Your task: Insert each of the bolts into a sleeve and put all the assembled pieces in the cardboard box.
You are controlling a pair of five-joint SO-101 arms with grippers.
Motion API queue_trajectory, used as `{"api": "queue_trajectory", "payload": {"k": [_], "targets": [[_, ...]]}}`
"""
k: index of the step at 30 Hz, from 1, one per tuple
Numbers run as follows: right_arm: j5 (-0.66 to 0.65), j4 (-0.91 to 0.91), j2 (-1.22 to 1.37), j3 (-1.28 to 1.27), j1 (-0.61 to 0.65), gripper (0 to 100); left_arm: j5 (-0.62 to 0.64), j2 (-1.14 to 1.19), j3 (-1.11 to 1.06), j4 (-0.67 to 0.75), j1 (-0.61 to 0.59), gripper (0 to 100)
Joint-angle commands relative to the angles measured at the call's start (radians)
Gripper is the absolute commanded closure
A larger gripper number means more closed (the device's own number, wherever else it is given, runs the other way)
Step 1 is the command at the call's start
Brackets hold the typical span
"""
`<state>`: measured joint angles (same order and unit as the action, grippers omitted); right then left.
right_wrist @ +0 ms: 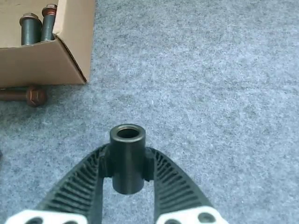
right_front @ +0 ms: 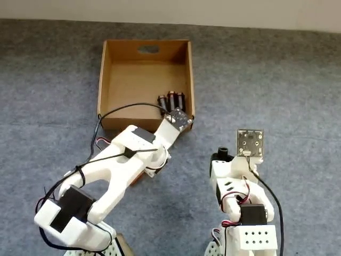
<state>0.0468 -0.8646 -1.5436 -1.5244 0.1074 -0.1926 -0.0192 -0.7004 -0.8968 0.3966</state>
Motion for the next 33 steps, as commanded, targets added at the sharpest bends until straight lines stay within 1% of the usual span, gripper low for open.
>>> {"api": "queue_trajectory", "payload": {"k": [1, 3, 5, 8, 11, 14, 17, 19, 22, 26, 29, 33], "targets": [[0.009, 0.018, -0.012, 0.007, -0.008, 99.2, 0.006, -0.013, 0.024, 0.048, -0.010, 99], [0.009, 0.019, -0.012, 0.010, -0.008, 99.2, 0.006, -0.042, 0.024, 0.025, -0.010, 99], [0.009, 0.019, -0.012, 0.019, -0.007, 99.2, 0.006, -0.110, 0.024, -0.031, -0.010, 99], [0.009, 0.021, -0.012, 0.093, -0.007, 99.2, 0.006, -0.268, 0.015, -0.101, -0.024, 99], [0.009, 0.021, -0.012, 0.157, -0.002, 99.2, 0.008, -0.435, -0.012, -0.104, -0.076, 99], [0.008, 0.021, -0.012, 0.203, 0.051, 99.2, 0.009, -0.584, -0.056, -0.057, -0.127, 99], [0.008, 0.028, -0.012, 0.242, 0.116, 99.1, 0.009, -0.713, -0.102, -0.023, -0.142, 99], [0.008, 0.084, -0.010, 0.262, 0.148, 99.1, 0.009, -0.786, -0.110, -0.026, -0.140, 99], [0.009, 0.213, -0.005, 0.257, 0.188, 99.1, 0.011, -0.894, -0.107, -0.023, -0.142, 99], [0.009, 0.348, -0.004, 0.257, 0.255, 99.1, 0.133, -1.049, -0.113, 0.060, -0.147, 99], [0.009, 0.390, -0.004, 0.251, 0.306, 99.1, 0.229, -1.135, -0.124, 0.120, -0.145, 99], [0.009, 0.467, -0.004, 0.179, 0.334, 99.1, 0.276, -1.207, -0.226, 0.239, -0.145, 99]]}}
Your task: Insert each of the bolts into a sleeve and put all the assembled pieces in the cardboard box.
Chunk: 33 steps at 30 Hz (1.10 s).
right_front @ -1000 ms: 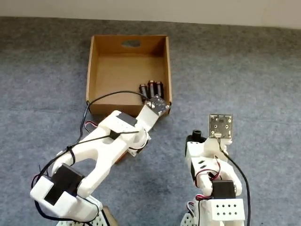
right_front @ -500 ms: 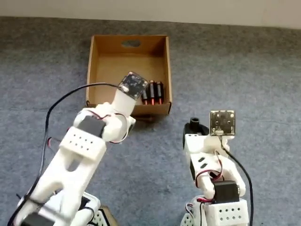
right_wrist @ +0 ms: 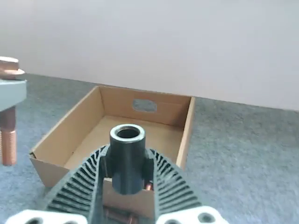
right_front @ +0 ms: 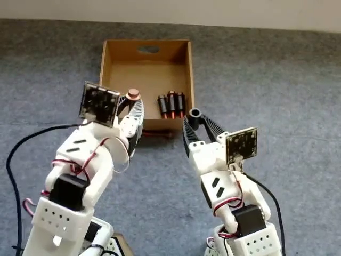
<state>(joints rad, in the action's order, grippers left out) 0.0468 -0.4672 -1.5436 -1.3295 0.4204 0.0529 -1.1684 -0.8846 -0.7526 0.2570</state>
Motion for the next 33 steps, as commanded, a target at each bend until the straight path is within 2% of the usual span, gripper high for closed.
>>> {"api": "queue_trajectory", "payload": {"k": [1, 7, 13, 21, 24, 33], "targets": [[0.009, 0.105, -0.004, -0.047, 0.021, 99.0, 0.031, -0.071, -0.082, 0.143, -0.005, 99], [0.009, 0.349, -0.004, -0.196, 0.021, 99.0, 0.034, -0.122, -0.240, 0.468, -0.004, 99], [0.009, 0.390, -0.005, -0.242, 0.021, 99.0, 0.034, -0.130, -0.243, 0.644, 0.024, 99], [0.009, 0.390, -0.005, -0.254, 0.021, 99.0, 0.034, -0.122, -0.246, 0.741, 0.226, 99], [0.009, 0.387, -0.005, -0.255, 0.019, 99.0, 0.032, -0.120, -0.249, 0.738, 0.286, 99], [0.009, 0.386, -0.007, -0.255, 0.019, 99.0, 0.032, -0.039, -0.275, 0.744, 0.308, 99]]}}
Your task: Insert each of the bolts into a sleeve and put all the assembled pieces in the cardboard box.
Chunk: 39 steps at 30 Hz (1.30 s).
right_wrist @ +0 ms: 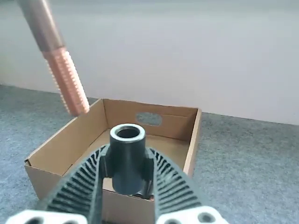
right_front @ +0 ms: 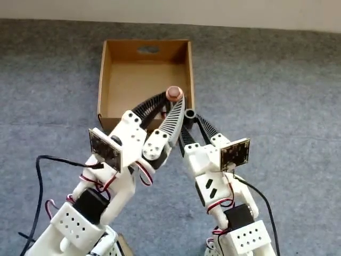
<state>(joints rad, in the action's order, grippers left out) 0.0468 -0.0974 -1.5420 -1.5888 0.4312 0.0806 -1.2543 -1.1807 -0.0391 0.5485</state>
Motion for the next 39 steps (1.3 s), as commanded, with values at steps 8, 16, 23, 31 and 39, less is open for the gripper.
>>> {"api": "queue_trajectory", "payload": {"k": [8, 16, 23, 31, 39], "targets": [[0.009, 0.016, -0.007, 0.004, 0.008, 99.0, 0.006, 0.240, 0.067, 0.106, 0.019, 99], [0.009, 0.016, -0.007, 0.004, 0.008, 99.0, 0.005, 0.229, 0.125, 0.106, 0.018, 99], [0.009, 0.016, -0.007, 0.004, 0.008, 99.0, 0.002, 0.231, 0.154, 0.106, 0.013, 99], [0.009, 0.016, -0.007, 0.004, 0.008, 99.0, 0.003, 0.232, 0.154, 0.106, 0.018, 99], [0.009, 0.016, -0.007, 0.004, 0.008, 99.0, 0.003, 0.232, 0.154, 0.104, 0.018, 99]]}}
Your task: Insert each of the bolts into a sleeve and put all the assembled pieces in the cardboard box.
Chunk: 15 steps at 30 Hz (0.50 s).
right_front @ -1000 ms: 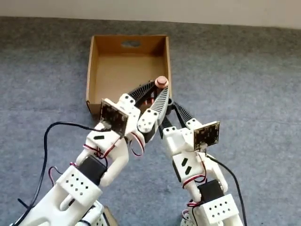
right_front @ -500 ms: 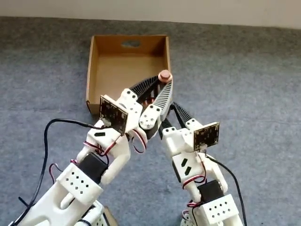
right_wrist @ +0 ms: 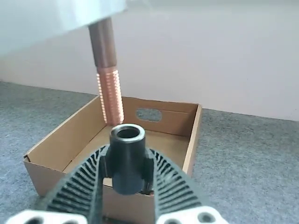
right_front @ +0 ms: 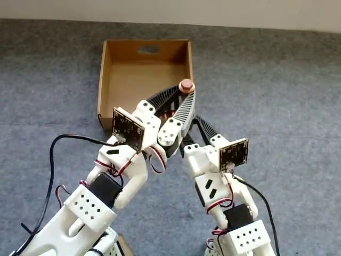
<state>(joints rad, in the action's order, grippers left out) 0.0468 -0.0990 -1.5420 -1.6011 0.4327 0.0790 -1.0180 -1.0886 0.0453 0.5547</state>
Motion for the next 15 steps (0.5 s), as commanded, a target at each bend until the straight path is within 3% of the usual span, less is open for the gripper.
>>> {"api": "queue_trajectory", "payload": {"k": [1, 7, 15], "targets": [[0.009, 0.018, -0.007, 0.016, 0.007, 99.0, 0.005, -0.004, 0.065, 0.021, 0.012, 99], [0.009, 0.018, -0.007, 0.016, 0.007, 99.0, 0.002, 0.008, 0.105, 0.021, 0.004, 99], [0.009, 0.019, -0.010, 0.002, 0.007, 99.0, 0.005, 0.200, 0.188, 0.021, 0.008, 99]]}}
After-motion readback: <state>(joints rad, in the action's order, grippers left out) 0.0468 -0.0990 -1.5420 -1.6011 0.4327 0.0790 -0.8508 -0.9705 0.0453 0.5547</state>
